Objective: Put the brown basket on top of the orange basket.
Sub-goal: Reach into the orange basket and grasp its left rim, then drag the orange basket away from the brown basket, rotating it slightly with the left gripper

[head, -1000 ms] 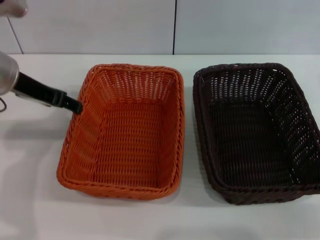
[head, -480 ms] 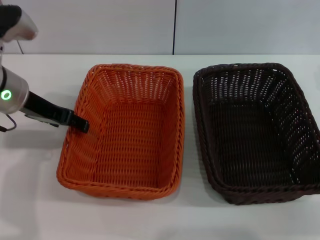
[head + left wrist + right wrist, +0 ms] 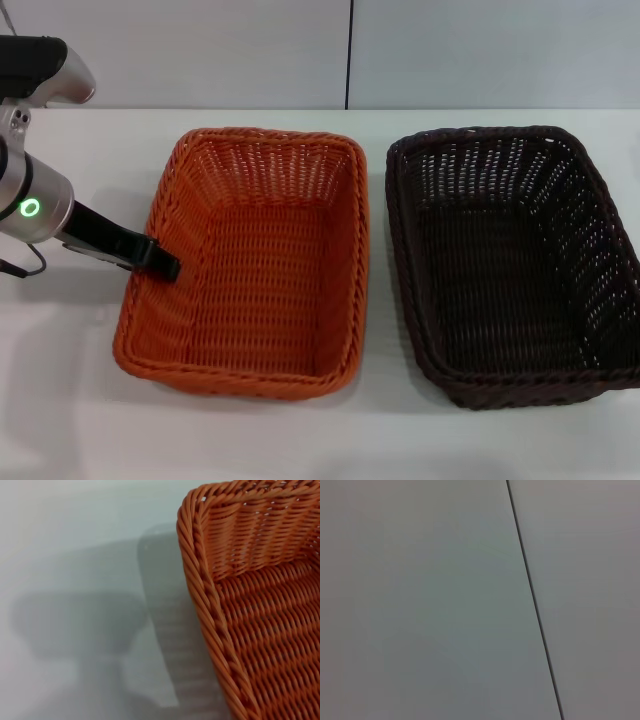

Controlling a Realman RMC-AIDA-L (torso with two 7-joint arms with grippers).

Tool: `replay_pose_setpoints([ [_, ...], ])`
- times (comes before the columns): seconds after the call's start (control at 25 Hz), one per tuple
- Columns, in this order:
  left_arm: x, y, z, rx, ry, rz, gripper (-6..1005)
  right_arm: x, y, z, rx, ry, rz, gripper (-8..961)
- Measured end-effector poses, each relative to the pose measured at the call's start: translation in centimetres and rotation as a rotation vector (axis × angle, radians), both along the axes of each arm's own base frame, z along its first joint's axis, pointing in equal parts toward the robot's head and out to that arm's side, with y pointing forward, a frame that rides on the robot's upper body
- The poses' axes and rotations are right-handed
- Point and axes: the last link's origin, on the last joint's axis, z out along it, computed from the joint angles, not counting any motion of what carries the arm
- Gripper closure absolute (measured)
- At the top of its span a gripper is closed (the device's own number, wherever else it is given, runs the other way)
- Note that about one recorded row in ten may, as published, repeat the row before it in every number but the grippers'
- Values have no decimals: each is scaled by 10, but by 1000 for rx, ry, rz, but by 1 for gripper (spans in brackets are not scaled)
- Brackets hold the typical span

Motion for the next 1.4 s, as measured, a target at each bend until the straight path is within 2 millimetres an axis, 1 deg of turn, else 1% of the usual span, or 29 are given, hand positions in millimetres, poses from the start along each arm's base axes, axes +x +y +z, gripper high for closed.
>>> replay_pose_setpoints([
  [0.24, -2, 0, 2, 4, 15, -9, 320, 3, 1, -2, -15, 6, -23, 292],
  [0.32, -1, 0, 1, -6, 29, -16, 518, 3, 2, -2, -15, 9, -26, 292],
  [0.48, -1, 1, 3, -3, 44, -22, 643, 3, 2, -1, -12, 11, -27, 292],
  [0.52, 0, 2, 7, 9, 63, -33, 674, 3, 2, -1, -12, 11, -27, 292],
  [0.6, 0, 2, 7, 9, 63, -33, 736, 3, 2, -1, -11, 11, -27, 292],
  [0.64, 0, 3, 11, 21, 85, -47, 767, 3, 2, -1, -11, 11, -27, 292],
  [0.72, 0, 3, 11, 21, 85, -47, 789, 3, 2, -1, -10, 12, -27, 293],
  [0.76, 0, 2, 25, -3, 152, -148, 800, 3, 2, -1, -10, 12, -27, 293],
  [0.84, 0, 2, 25, -3, 152, -148, 822, 3, 2, -1, -10, 12, -27, 293],
  [0.88, 1, -1, 28, -31, 175, -198, 833, 3, 3, -1, -10, 12, -26, 293],
  [0.92, 4, -2, 37, -84, 223, -287, 833, 3, 3, -1, -10, 12, -26, 293],
  [1.08, 8, -1, 41, -134, 258, -362, 833, 2, 3, -1, -11, 12, -25, 293],
  [1.12, 9, -1, 40, -148, 263, -380, 833, 2, 3, -1, -11, 12, -25, 293],
  [1.28, 20, 1, 25, -197, 258, -450, 833, 2, 3, -1, -11, 12, -25, 293],
  [1.4, 31, 3, 3, -248, 236, -494, 833, 2, 3, -1, -12, 12, -26, 293],
])
